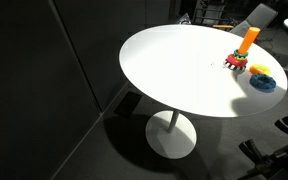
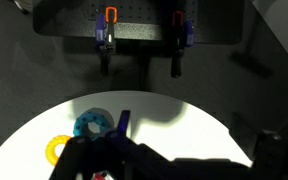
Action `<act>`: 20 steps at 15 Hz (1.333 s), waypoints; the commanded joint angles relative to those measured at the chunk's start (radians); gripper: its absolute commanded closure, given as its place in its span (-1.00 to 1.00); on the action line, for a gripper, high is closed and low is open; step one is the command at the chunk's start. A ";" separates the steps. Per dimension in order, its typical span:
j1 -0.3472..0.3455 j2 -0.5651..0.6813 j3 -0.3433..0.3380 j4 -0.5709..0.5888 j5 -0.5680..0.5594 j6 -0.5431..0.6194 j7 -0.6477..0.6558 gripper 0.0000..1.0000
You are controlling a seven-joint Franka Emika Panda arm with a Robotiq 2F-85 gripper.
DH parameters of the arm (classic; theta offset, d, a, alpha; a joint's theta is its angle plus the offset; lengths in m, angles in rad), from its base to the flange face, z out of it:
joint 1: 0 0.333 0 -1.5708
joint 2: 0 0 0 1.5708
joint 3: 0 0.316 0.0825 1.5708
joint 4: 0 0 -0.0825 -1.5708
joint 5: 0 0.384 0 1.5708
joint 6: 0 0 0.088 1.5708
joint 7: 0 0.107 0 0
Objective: Put the blue ring around the orange rod
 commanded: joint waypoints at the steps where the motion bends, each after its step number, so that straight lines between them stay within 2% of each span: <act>1: -0.025 0.022 -0.027 -0.025 -0.028 0.087 -0.019 -1.00; 10: -0.059 0.023 -0.081 -0.190 -0.053 0.455 -0.070 -1.00; 20: -0.057 0.037 -0.083 -0.200 -0.044 0.463 -0.050 -1.00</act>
